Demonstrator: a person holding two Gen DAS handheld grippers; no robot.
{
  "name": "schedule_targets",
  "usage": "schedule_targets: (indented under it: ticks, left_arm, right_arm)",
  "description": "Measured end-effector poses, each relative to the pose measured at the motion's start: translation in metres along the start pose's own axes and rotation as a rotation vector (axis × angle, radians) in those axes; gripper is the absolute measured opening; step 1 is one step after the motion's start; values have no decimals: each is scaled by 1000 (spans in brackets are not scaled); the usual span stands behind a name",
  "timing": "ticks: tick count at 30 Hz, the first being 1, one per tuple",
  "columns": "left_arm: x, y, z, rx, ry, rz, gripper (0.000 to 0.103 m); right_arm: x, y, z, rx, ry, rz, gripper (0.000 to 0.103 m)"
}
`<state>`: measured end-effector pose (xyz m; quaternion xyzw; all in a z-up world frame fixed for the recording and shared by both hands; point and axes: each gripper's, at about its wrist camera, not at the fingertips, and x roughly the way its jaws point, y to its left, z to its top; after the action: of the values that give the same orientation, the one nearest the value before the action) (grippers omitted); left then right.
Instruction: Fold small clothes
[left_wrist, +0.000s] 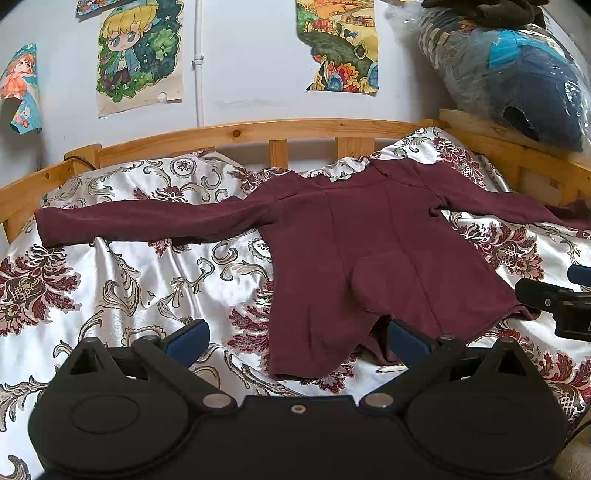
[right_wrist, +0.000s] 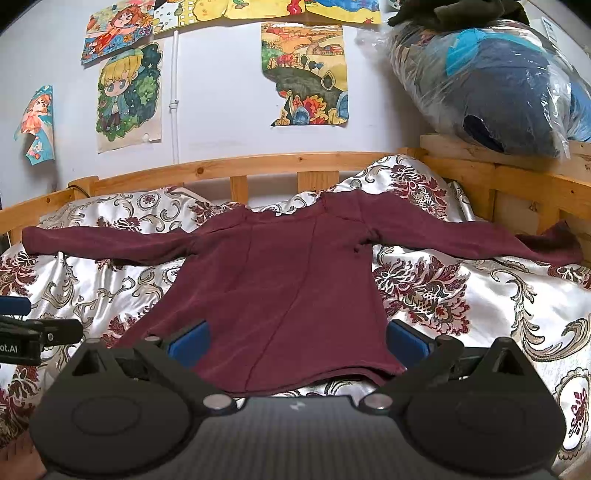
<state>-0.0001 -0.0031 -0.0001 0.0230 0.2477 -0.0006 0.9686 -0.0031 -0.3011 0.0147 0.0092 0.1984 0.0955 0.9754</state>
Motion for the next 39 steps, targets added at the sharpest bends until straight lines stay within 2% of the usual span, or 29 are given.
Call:
schedule_targets:
  ticks: [39]
  left_arm:
    - [-3,2,3,5,-4,2,102]
  right_arm:
    - [1,0,-1,3,3,0,103]
